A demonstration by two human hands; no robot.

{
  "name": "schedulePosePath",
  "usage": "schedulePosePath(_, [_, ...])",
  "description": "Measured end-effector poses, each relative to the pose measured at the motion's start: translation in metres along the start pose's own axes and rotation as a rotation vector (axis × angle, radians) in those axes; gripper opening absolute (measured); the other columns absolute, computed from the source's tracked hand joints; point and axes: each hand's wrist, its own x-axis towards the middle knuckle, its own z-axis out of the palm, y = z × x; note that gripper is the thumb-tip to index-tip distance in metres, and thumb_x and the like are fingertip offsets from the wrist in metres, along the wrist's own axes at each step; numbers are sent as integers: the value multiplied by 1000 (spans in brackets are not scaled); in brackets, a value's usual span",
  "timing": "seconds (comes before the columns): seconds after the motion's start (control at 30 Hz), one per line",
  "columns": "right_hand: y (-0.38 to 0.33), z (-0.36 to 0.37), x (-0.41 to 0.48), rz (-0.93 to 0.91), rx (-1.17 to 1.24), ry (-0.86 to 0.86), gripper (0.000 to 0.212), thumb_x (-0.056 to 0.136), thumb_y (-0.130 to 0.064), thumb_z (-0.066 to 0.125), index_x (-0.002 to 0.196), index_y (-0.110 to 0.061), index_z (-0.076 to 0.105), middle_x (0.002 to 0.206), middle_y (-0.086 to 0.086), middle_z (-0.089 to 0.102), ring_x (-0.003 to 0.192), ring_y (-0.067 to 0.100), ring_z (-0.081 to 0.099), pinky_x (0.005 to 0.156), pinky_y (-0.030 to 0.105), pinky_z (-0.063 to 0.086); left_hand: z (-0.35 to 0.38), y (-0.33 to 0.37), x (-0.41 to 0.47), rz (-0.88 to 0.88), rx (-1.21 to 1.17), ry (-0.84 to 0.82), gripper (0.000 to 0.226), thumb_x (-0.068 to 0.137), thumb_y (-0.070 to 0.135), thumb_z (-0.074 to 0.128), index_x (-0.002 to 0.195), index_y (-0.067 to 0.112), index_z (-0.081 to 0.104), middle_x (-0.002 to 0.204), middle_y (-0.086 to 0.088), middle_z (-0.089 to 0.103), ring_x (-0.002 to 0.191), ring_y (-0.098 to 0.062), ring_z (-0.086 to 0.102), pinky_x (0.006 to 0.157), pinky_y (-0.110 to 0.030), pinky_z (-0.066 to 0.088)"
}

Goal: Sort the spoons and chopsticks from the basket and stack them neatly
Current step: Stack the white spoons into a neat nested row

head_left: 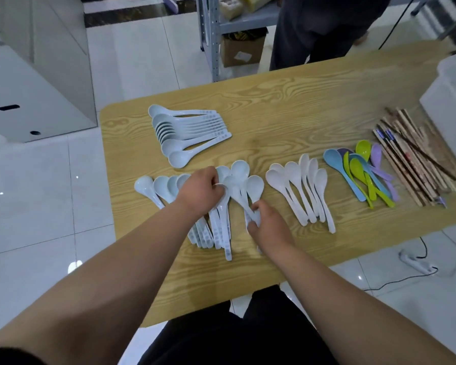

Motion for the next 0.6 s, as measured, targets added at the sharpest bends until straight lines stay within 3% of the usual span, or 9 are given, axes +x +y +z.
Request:
schedulePosePath(0.07, [9, -11, -7, -72, 54, 24, 26, 95, -23, 57, 121, -25, 55, 115, -4, 57, 90, 10, 54, 68, 26, 39, -7, 10, -24, -114, -319, 18, 18, 89, 17, 62, 84, 9, 46, 85, 1, 67, 80, -16, 66, 62, -27, 47])
schedulePosePath(0.13, [17, -23, -15, -141, 99, 21, 26, 95, -22, 57, 121, -26, 56, 109, -9, 57, 88, 3, 53, 70, 23, 39, -11, 18, -48, -210, -551, 28, 23, 91, 13, 61, 83, 11, 40, 77, 2, 62, 69, -2, 67, 64, -26, 50])
schedulePosePath(0.17, [20, -29, -20, -168, 127, 14, 25, 95, -21, 58, 120, -27, 57, 105, -11, 57, 87, 2, 54, 70, 22, 40, -11, 18, -57, -260, -677, 25, 23, 91, 12, 60, 83, 14, 38, 77, -3, 61, 71, -4, 69, 70, -33, 53])
schedulePosePath(0.23, [25, -43, -28, -216, 195, -9, 24, 95, -21, 61, 116, -32, 57, 101, -13, 59, 88, 1, 57, 71, 24, 46, -10, 19, -70, -377, -950, 26, 20, 90, 13, 58, 84, 17, 39, 86, -14, 64, 80, -33, 70, 79, -51, 55])
schedulePosePath(0.27, [26, -50, -32, -240, 228, -34, 24, 95, -21, 63, 114, -35, 58, 102, -13, 61, 89, 1, 60, 73, 26, 50, -10, 22, -75, -430, -1090, 37, 15, 92, 12, 55, 88, 17, 42, 87, -17, 64, 76, -38, 65, 80, -54, 53])
schedulePosePath(0.33, [26, -62, -37, -294, 263, -110, 26, 95, -23, 65, 113, -41, 60, 102, -14, 65, 91, 5, 64, 77, 29, 55, -8, 28, -84, -488, -1258, 65, 6, 97, 12, 52, 102, 12, 51, 88, -17, 64, 75, -32, 62, 84, -54, 53])
schedulePosePath(0.4, [21, -73, -40, -344, 264, -192, 27, 95, -26, 66, 109, -48, 61, 102, -16, 66, 92, 5, 65, 77, 24, 54, -4, 35, -92, -541, -1338, 87, 21, 96, 18, 55, 112, 5, 60, 91, -15, 65, 82, -31, 63, 89, -54, 52])
schedulePosePath(0.5, [14, -82, -40, -423, 174, -305, 25, 95, -28, 64, 108, -49, 60, 100, -20, 64, 89, -5, 61, 69, 12, 46, -1, 47, -101, -583, -1437, 162, 26, 93, 25, 61, 113, 9, 66, 97, -14, 66, 85, -30, 64, 74, -43, 52])
schedulePosePath(0.6, [11, -89, -39, -504, 109, -365, 24, 95, -29, 62, 114, -43, 61, 99, -25, 58, 88, -7, 57, 71, 11, 40, 3, 56, -109, -606, -1463, 244, 24, 89, 27, 67, 107, 13, 70, 94, -13, 63, 75, -29, 60, 59, -35, 45])
